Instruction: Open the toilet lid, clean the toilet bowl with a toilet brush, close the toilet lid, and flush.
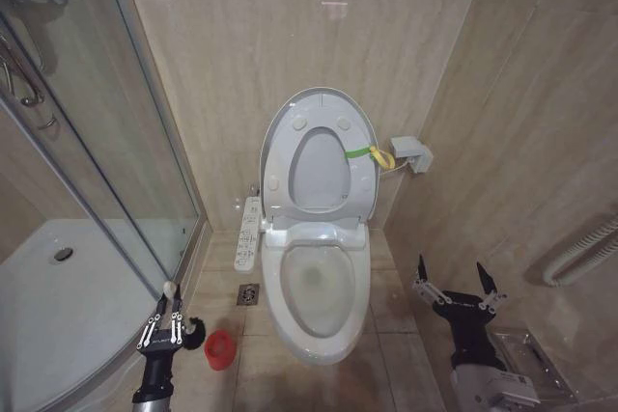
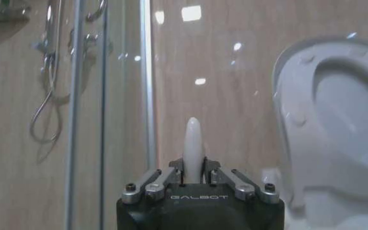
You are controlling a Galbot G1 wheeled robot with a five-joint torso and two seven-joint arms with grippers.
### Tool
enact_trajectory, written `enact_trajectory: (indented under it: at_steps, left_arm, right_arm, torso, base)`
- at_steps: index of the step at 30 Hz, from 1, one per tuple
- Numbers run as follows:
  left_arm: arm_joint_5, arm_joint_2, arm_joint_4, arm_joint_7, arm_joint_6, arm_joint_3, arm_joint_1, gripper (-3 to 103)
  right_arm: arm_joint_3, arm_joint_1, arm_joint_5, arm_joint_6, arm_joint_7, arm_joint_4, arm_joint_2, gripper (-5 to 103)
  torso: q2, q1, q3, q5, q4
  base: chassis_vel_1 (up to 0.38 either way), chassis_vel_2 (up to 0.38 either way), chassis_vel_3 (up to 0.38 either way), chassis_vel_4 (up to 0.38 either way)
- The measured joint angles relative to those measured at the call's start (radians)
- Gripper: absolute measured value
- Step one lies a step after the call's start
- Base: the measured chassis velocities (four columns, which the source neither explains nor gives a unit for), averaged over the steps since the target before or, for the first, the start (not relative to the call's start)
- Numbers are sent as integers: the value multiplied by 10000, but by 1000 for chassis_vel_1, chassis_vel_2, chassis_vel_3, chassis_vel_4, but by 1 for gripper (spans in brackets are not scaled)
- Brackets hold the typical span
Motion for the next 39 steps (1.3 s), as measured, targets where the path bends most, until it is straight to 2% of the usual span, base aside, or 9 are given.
enact_trajectory:
  at_steps: [16,19,29,39]
  left_arm:
    - [-325,-144,2186,-8,0,1051,-1369,20]
    - [-337,-170,3047,6,0,1269,-1754,20]
    - [-359,-237,4672,-89,1,1666,-2811,20]
    - [-404,-318,5710,-45,1,1978,-3802,20]
  right_arm:
    - [0,0,-1,0,0,0,0,100]
    - [0,0,0,0,0,0,0,100]
    - [0,0,0,0,0,0,0,100]
    - [0,0,0,0,0,0,0,100]
  torso:
    - [0,0,0,1,-1]
    - [0,0,0,1,1]
    - [0,0,0,1,0]
    - [0,0,0,1,-1]
  base:
    - [0,0,0,0]
    - [0,0,0,0]
    - [0,0,0,0]
    - [0,0,0,0]
